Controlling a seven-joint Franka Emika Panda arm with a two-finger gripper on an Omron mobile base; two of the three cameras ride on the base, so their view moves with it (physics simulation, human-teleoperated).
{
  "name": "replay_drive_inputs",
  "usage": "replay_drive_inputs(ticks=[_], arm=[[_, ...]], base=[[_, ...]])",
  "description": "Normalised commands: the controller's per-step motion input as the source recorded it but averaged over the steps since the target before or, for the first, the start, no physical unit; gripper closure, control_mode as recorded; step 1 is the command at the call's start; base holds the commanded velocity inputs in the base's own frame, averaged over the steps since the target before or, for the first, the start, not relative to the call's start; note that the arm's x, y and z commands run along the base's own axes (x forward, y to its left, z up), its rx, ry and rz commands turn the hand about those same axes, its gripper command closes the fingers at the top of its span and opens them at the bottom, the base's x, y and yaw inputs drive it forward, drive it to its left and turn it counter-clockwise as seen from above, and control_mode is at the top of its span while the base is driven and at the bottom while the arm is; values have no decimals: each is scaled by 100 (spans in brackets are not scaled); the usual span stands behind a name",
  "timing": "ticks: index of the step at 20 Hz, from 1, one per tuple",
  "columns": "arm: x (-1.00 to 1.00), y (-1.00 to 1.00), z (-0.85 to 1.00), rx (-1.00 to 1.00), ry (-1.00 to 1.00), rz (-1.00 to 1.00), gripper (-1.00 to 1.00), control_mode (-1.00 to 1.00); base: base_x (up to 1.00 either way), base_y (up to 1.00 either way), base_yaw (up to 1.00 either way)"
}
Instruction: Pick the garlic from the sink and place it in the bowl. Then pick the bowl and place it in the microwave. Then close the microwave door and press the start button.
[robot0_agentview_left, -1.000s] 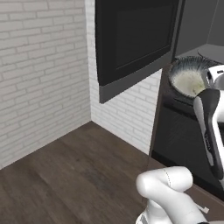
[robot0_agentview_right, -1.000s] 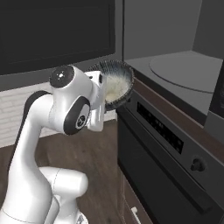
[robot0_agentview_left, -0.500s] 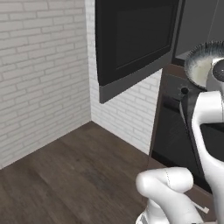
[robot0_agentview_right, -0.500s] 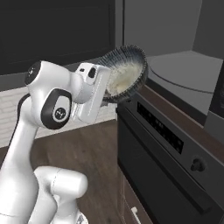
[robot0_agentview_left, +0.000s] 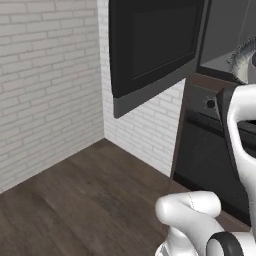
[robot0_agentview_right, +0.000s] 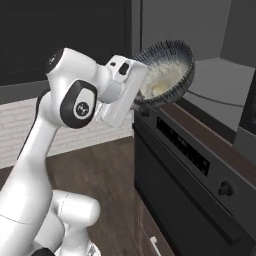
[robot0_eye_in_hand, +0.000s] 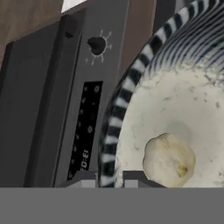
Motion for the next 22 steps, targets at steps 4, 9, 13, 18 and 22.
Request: replay_drive_inputs(ticks=[4,9,13,18,22], arm=[[18,-53,37,12,0,0,100,-100],[37,-54,25,10,0,-2,100,-100],[44,-54,16,8,0,-4,100,-100],[45,-63,4,9,1,-1,100,-100],[34,-59,0,8,0,0,100,-100]], base=[[0,0,0],[0,0,0],[0,0,0],[0,0,0],[0,0,0]])
